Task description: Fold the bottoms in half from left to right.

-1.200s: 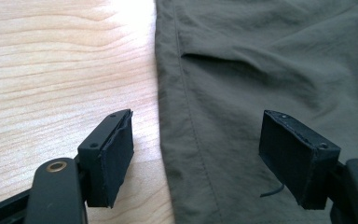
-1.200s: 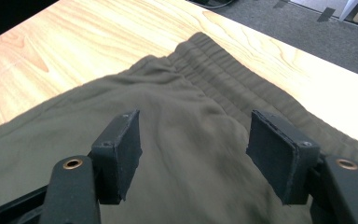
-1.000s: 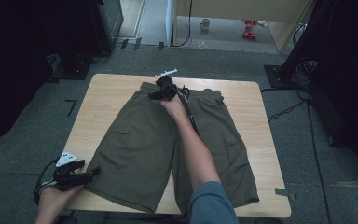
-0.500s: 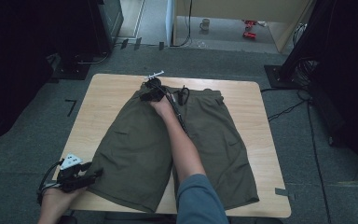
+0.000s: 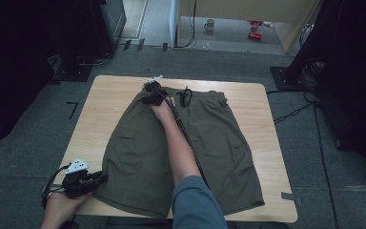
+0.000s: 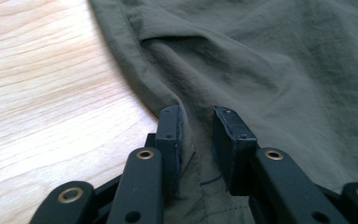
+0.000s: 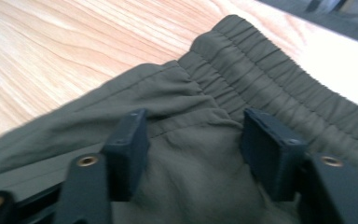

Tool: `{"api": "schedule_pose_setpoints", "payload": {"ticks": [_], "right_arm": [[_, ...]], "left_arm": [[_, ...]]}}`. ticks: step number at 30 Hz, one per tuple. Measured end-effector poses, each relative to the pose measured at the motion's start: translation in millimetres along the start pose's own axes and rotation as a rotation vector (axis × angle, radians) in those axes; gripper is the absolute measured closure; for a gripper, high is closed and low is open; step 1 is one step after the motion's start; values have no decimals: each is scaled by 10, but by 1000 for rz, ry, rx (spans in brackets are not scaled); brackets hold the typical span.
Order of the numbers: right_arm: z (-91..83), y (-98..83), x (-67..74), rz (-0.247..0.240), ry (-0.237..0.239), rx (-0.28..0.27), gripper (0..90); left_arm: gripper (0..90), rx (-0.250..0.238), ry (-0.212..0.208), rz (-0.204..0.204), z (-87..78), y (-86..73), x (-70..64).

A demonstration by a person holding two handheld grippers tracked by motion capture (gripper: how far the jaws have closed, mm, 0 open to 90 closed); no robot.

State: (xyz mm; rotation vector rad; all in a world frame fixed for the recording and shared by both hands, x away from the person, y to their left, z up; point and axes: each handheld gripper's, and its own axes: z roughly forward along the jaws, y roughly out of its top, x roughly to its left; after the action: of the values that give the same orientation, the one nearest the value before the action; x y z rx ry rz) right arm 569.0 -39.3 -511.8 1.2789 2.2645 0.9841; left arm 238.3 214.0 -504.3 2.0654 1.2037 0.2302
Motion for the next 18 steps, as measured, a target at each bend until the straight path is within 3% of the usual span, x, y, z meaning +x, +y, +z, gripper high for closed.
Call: {"api": "schedule_pose_setpoints", "payload": {"ticks": [1, 4, 7, 8, 10, 11, 12, 13, 15, 17, 18], "right_arm": [[0, -20, 14, -19, -17, -13, 506], [-5, -32, 2, 19, -10, -31, 490], [-22, 18, -13, 141, 50, -74, 367], [-37, 73, 13, 194, 84, -119, 321], [-23, 99, 48, 203, 93, -117, 303], [10, 122, 95, 199, 98, -98, 277], [98, 147, 194, 158, 94, -50, 246], [98, 147, 194, 158, 94, -50, 246], [179, 145, 299, 104, 20, -5, 296], [197, 146, 366, 60, -52, 0, 350], [202, 146, 371, 69, -57, -5, 374]], "left_arm": [[759, 2, -2, 0, 3, 4, -6], [759, 5, -4, -3, 4, 8, -7], [760, 5, -9, -6, 4, 8, 2], [759, 5, -10, -8, 4, 10, 2], [759, 5, -10, -6, 6, 11, 1], [759, 5, -10, -6, 7, 11, 0], [758, 5, -11, -5, 6, 10, 0], [758, 5, -10, -4, 4, 8, 1], [758, 4, -9, -5, -3, 1, 2], [758, 2, -8, -9, -8, -6, 4], [758, 1, -7, -10, -12, -10, 7]]}}
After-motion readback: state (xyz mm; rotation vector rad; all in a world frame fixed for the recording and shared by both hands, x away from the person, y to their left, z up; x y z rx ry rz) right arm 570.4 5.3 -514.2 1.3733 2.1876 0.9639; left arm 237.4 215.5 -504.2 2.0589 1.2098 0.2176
